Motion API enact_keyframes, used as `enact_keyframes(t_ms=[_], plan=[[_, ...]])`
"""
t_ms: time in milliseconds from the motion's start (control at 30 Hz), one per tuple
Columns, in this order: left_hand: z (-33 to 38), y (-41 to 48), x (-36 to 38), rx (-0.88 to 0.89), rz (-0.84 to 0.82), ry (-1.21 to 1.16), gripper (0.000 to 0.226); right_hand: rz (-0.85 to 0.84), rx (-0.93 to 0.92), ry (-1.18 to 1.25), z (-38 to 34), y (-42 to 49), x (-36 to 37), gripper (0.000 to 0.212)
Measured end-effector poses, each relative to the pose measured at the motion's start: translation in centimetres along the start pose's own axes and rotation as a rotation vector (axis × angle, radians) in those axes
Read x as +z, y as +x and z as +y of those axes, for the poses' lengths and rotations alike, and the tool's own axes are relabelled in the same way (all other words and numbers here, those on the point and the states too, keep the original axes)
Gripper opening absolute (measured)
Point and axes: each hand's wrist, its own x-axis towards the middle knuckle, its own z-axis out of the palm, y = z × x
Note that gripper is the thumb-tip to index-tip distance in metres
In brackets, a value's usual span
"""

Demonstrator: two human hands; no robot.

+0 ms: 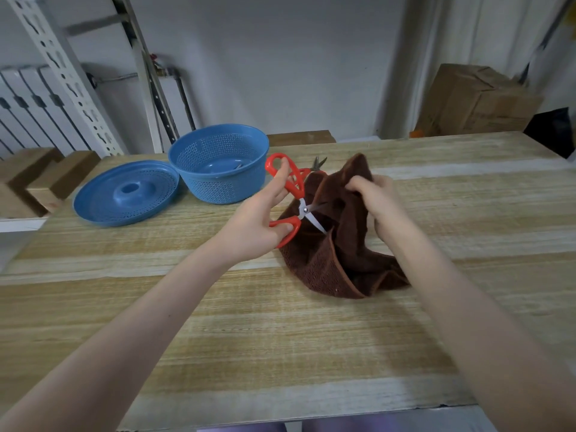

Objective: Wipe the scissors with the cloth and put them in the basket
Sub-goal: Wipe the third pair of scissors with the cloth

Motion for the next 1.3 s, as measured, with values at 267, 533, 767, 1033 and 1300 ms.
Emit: enact_keyframes(t_ms=[267,533,767,1033,1300], plan=[[-0.1,0.3,-0.5,0.076,0.005,-0.056,0.097,0.038,-0.346,0.071,-1.0,-2.9,0.3,0.027],[0.5,0.2,-1.3,0.151,-0.058,-0.179,0.095,-0.112,-0.764,-0.676,-0.2,-2.9,2.1,0.029],[1.4,0.0,-1.7,0.076,0.111,0.283,0.058,-0.104,-0.484,-0.477,0.7,-2.5,2.6,0.035],[1.1,1.4,-1.4,0.114,-0.07,0.747,0.066,-0.295,-0.444,-0.501,0.9,-2.8,1.8,0.034],[0.5,1.1,-1.1,0.152,-0.088,0.767,0.07,-0.358,-0.226,-0.301,0.8,-1.3,-1.7,0.027]])
